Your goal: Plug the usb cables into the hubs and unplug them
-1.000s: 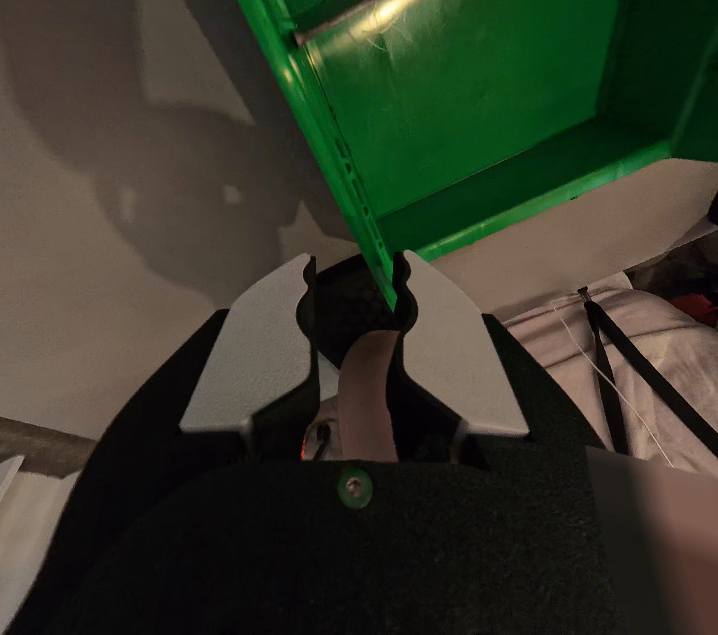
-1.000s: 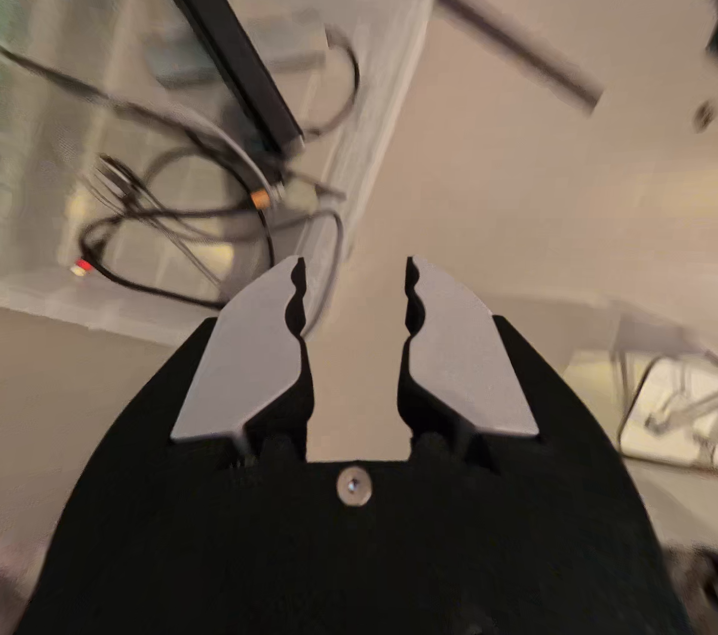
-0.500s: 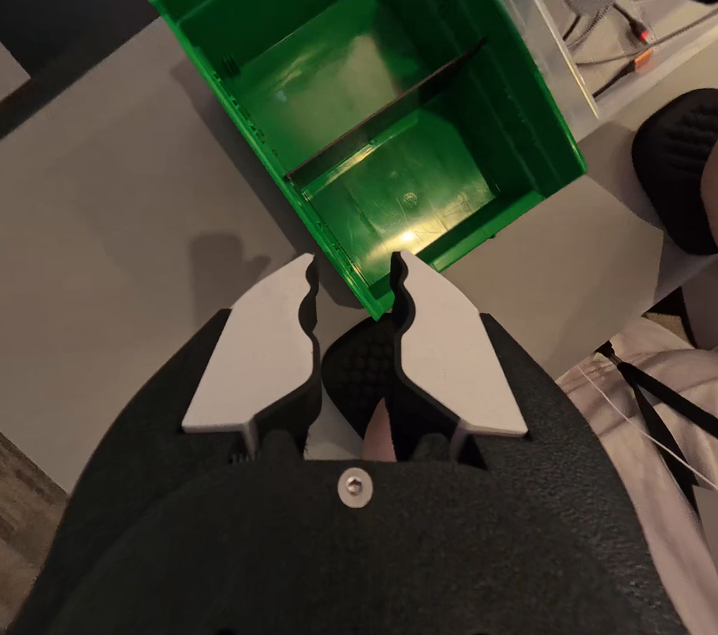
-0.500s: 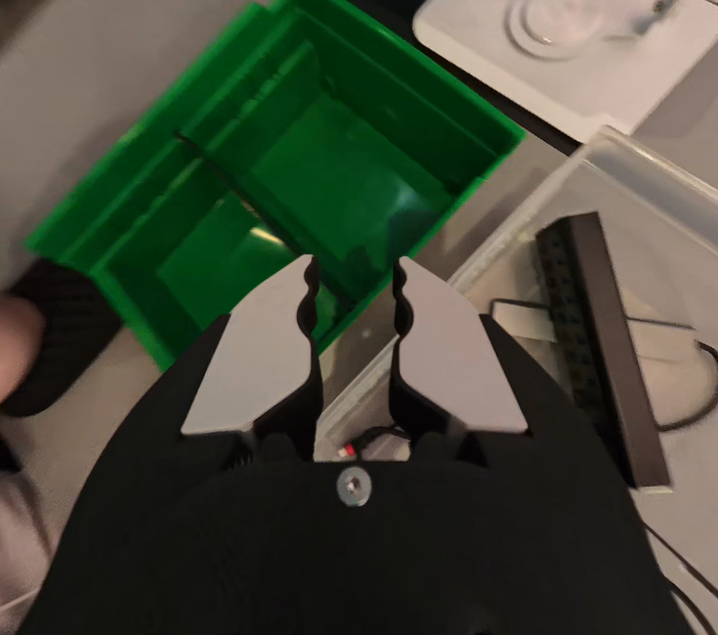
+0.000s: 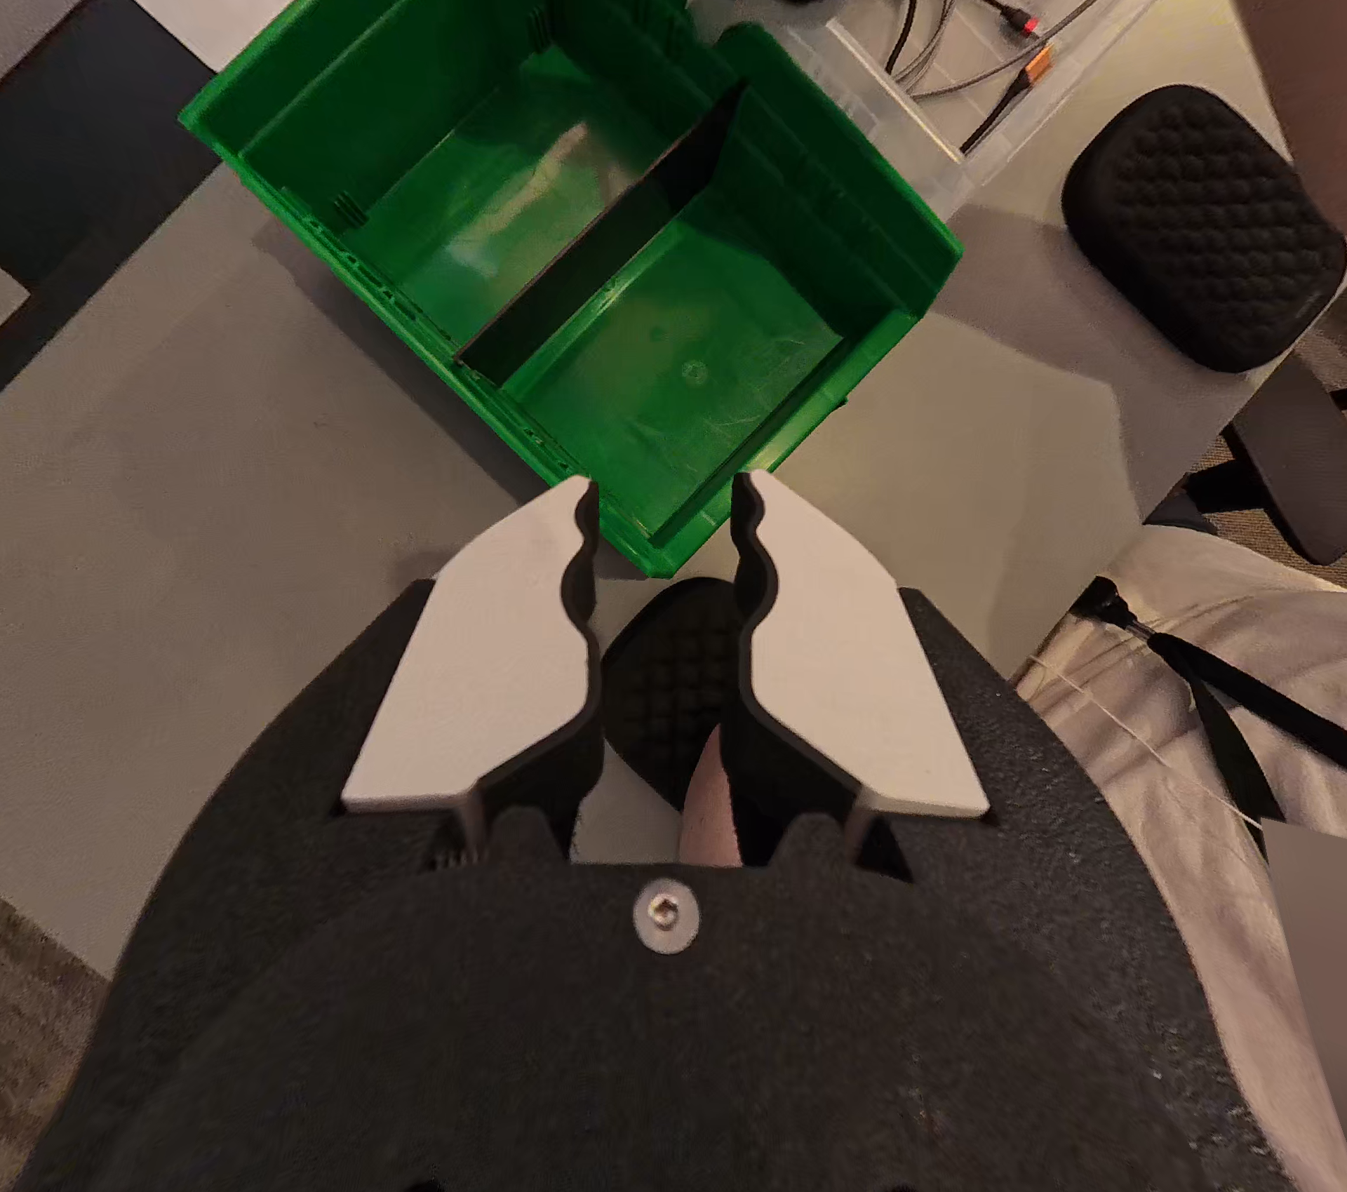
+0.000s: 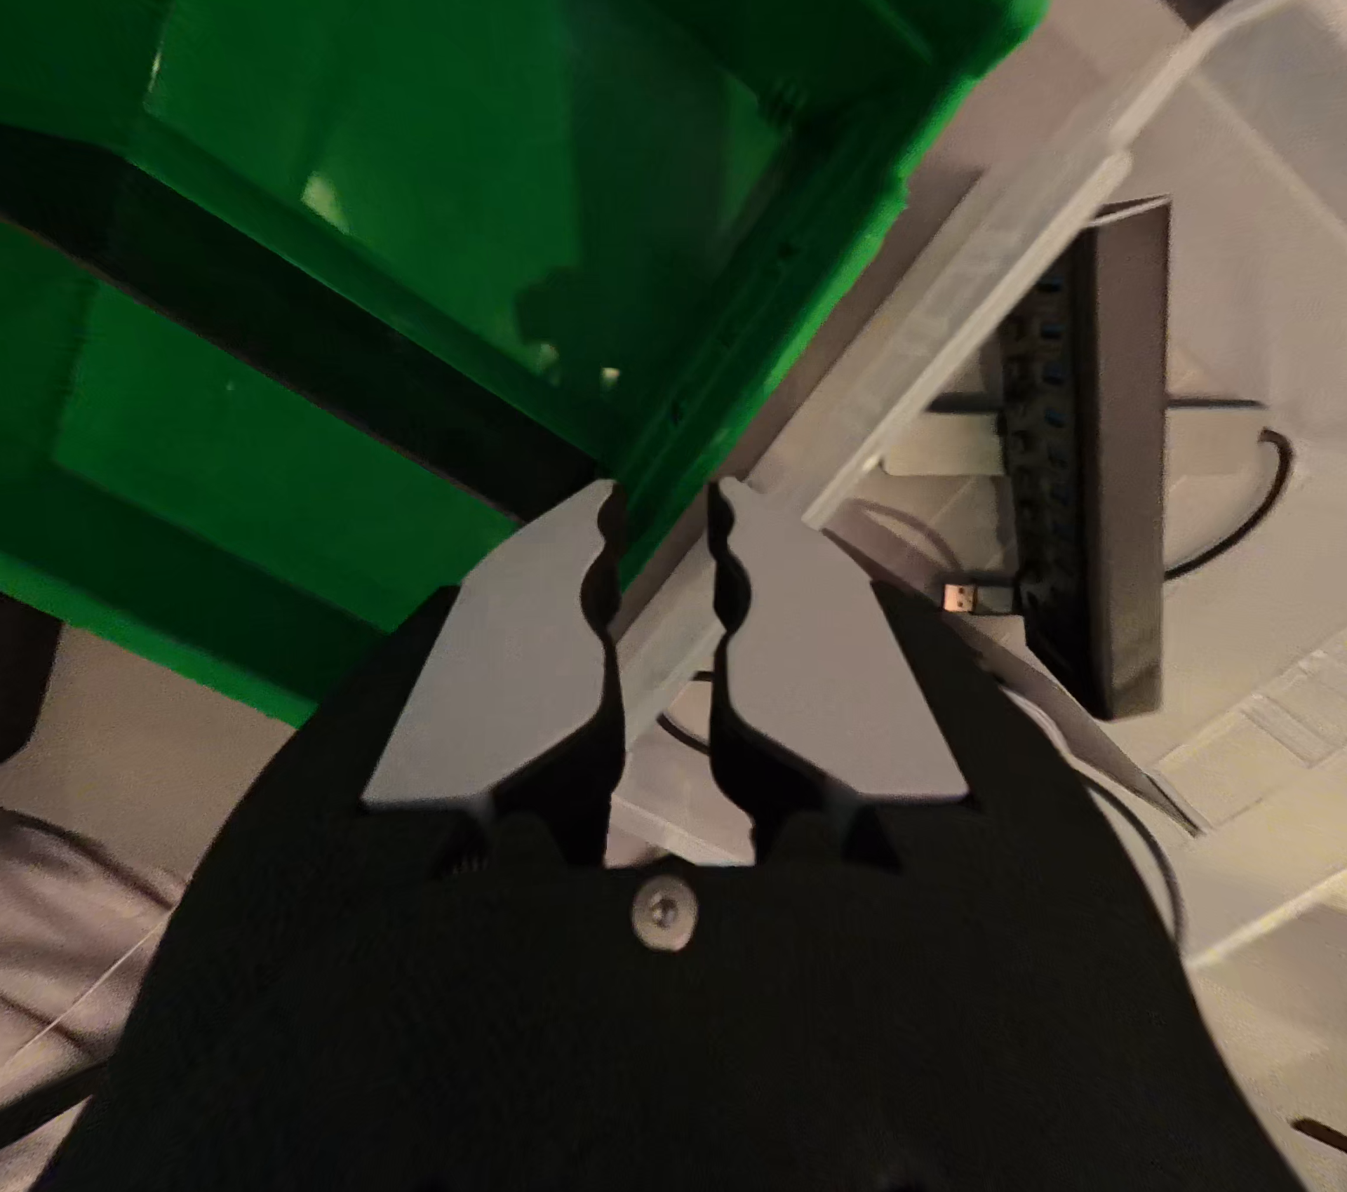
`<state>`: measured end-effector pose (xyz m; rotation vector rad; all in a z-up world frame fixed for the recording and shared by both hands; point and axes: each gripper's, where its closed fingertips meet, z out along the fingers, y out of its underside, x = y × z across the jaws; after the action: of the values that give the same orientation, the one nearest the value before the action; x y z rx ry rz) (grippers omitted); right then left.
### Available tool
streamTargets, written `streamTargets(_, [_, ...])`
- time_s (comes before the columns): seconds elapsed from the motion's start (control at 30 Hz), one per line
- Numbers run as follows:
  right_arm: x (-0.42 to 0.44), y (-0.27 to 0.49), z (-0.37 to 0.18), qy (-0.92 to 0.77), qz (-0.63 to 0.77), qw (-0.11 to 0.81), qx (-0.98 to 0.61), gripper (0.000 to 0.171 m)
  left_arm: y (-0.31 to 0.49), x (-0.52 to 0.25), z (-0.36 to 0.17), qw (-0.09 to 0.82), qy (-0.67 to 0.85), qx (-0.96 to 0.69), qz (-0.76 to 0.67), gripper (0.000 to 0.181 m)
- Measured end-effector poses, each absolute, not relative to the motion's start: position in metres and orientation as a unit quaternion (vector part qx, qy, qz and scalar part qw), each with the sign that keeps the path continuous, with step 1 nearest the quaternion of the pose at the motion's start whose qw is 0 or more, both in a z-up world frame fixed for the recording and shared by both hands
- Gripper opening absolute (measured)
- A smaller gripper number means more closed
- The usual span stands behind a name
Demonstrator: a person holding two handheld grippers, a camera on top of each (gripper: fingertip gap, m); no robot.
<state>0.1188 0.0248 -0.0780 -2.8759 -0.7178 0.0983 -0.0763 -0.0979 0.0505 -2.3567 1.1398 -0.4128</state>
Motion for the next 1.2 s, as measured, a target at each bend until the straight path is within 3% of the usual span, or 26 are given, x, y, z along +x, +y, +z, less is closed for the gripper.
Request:
streamTargets(0.2, [0.103,0.045,-0.087,-0.197,0.074,0.098,-0.973,0.014,-0.100,-0.078,0.052,0.250,0.416,-0.862,-0.146,0.032])
streamTargets(0.33, [0.089,0.048,-0.103,-0.187,0.090,0.052,-0.977,0.025,-0.098,-0.077,0.052,0.249,0.414,-0.864,-0.146,0.032])
streamTargets(0.53, [0.091,0.062,-0.120,-0.158,0.055,0.037,-0.985,0.009,-0.099,-0.074,0.047,0.237,0.417,-0.867,-0.132,0.032])
streamTargets(0.73, [0.086,0.062,-0.117,-0.141,0.098,0.014,-0.985,0.009,-0.102,-0.068,0.043,0.227,0.437,-0.862,-0.121,0.032])
streamTargets(1.0, [0.072,0.059,-0.079,-0.127,0.128,0.019,-0.983,0.008,-0.099,-0.065,0.067,0.298,0.422,-0.848,-0.119,0.029])
streamTargets(1.2, [0.061,0.065,-0.006,-0.156,0.133,0.024,-0.978,0.008,-0.108,-0.059,0.108,0.402,0.419,-0.800,-0.148,0.029])
